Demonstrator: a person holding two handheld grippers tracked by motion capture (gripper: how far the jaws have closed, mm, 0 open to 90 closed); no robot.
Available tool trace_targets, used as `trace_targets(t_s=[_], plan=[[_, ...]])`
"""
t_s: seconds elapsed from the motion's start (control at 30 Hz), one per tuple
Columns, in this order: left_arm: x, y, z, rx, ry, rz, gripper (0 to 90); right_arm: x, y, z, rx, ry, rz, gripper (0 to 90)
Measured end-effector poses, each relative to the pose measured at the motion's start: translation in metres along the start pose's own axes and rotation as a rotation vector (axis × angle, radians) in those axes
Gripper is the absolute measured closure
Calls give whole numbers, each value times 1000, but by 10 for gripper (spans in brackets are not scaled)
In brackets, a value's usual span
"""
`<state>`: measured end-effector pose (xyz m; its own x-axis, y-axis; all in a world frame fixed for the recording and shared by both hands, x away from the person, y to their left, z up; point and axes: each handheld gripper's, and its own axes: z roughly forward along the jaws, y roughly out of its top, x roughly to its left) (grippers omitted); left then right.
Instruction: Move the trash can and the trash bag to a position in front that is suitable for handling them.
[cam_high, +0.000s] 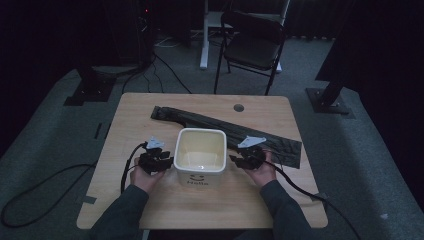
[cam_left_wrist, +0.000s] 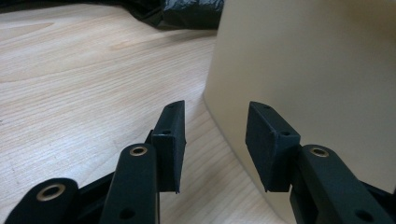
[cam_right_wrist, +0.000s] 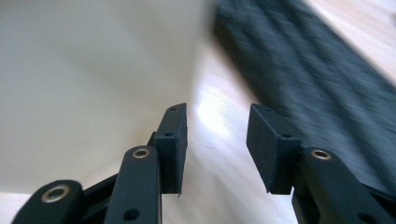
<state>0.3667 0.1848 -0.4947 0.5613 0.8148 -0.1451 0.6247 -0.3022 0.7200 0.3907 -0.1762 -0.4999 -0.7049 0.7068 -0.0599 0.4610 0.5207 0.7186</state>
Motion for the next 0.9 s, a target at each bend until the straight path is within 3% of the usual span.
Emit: trace_targets(t_s=[0.1, 0.2, 0.27, 0.5, 0.63, 0.7, 0.8, 0.9], plan=[[5, 0, 2, 10, 12, -6, 577, -20, -6, -4, 23, -92, 15, 595], [9, -1, 2, 9, 20, -15, 577, -41, -11, -6, 60, -137, 37, 602], [11, -1, 1, 9, 22, -16, 577, -52, -16, -4, 91, -140, 57, 572], [12, -1, 2, 10, 18, -17, 577, -66, -30, 5, 157, -115, 59, 515], [11, -1, 4, 20, 25, -4, 577, -71, -35, 8, 171, -86, 94, 658], [11, -2, 4, 23, 27, -3, 577, -73, -37, 8, 168, -61, 122, 771], [11, -2, 5, 23, 26, -3, 577, -70, -40, 5, 172, -41, 101, 883], [11, -2, 4, 19, 22, 0, 576, -63, -43, 0, 181, -27, 75, 900]])
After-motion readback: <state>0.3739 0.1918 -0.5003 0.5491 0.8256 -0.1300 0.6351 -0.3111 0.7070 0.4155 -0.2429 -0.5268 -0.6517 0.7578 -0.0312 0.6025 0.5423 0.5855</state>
